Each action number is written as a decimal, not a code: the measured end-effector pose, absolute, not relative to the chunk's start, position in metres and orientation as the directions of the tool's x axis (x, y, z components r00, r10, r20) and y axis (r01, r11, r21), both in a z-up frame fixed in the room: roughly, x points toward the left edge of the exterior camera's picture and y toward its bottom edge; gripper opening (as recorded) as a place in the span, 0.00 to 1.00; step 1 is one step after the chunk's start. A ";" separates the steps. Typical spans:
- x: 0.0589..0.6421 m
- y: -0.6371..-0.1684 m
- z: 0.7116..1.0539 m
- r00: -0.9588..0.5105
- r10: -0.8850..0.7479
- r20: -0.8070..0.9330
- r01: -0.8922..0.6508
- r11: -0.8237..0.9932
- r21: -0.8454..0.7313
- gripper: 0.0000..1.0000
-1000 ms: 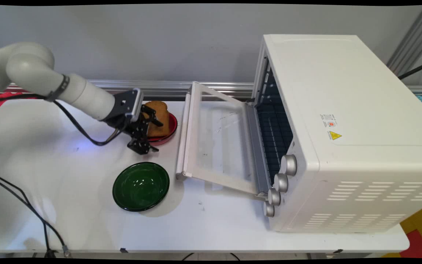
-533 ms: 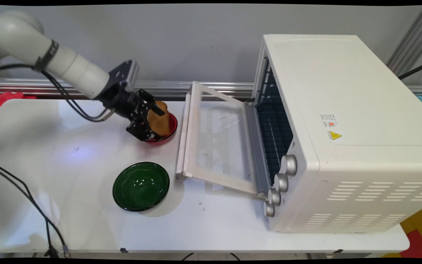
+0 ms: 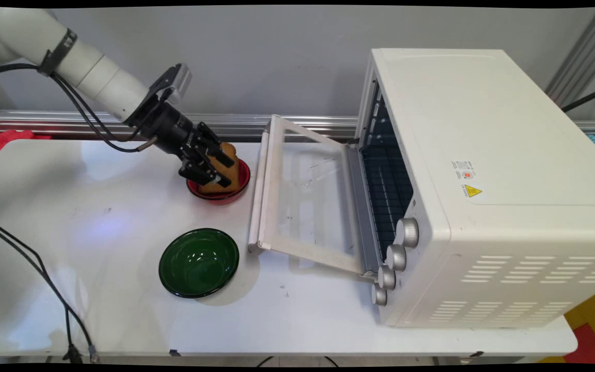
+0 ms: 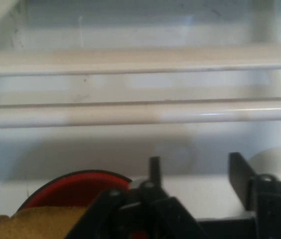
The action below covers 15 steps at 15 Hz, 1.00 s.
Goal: Close the oven
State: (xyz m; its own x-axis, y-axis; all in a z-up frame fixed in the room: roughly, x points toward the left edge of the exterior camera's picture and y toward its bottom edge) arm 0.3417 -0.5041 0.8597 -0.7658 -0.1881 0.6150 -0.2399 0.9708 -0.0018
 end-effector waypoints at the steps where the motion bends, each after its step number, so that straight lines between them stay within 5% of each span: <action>1: 0.343 -0.505 0.859 -0.765 -0.189 0.615 -0.237 0.972 0.005 0.00; 15: 0.339 -0.514 0.812 -0.745 -0.205 0.635 -0.220 0.974 0.056 0.00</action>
